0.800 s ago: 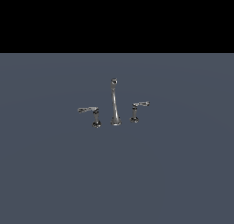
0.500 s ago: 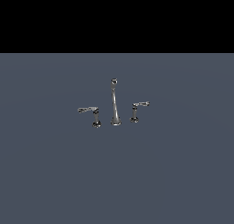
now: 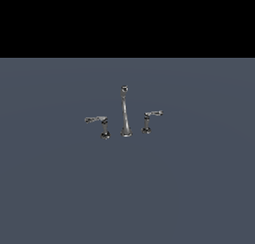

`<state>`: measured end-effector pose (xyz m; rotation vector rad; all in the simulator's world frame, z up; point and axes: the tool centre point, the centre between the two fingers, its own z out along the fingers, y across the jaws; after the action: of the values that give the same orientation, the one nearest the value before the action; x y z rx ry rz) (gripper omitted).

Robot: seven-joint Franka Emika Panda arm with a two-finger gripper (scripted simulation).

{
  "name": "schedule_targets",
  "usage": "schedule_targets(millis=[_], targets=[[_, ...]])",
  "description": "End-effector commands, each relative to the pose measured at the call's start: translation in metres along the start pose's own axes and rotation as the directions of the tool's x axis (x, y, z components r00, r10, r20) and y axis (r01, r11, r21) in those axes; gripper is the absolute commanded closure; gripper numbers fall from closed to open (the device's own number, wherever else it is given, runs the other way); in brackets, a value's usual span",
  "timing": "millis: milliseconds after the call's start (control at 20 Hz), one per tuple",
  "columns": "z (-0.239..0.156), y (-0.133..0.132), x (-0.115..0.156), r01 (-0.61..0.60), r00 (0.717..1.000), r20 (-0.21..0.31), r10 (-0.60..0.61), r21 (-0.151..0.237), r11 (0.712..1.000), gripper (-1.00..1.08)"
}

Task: Turn on the faucet by rotating a designated handle.

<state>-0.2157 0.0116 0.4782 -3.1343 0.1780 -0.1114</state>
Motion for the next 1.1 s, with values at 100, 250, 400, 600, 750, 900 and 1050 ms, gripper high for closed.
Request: schedule_targets(millis=[100,250,400,600,750,900,1050], targets=[[0.028,-0.008,0.021,-0.084,0.996,0.004,0.084,-0.003,0.996,1.08],[0.05,-0.013,0.037,-0.149,0.989,0.007,0.149,-0.005,0.989,1.08],[0.073,-0.016,0.056,-0.219,0.976,0.01,0.219,-0.007,0.976,1.08],[0.104,-0.019,0.08,-0.308,0.951,0.014,0.308,-0.011,0.951,1.08],[0.126,-0.02,0.098,-0.369,0.929,0.016,0.37,-0.014,0.929,1.08],[0.148,-0.02,0.115,-0.428,0.904,0.018,0.428,-0.017,0.904,1.08],[0.169,-0.018,0.131,-0.483,0.875,0.02,0.484,-0.02,0.875,1.08]])
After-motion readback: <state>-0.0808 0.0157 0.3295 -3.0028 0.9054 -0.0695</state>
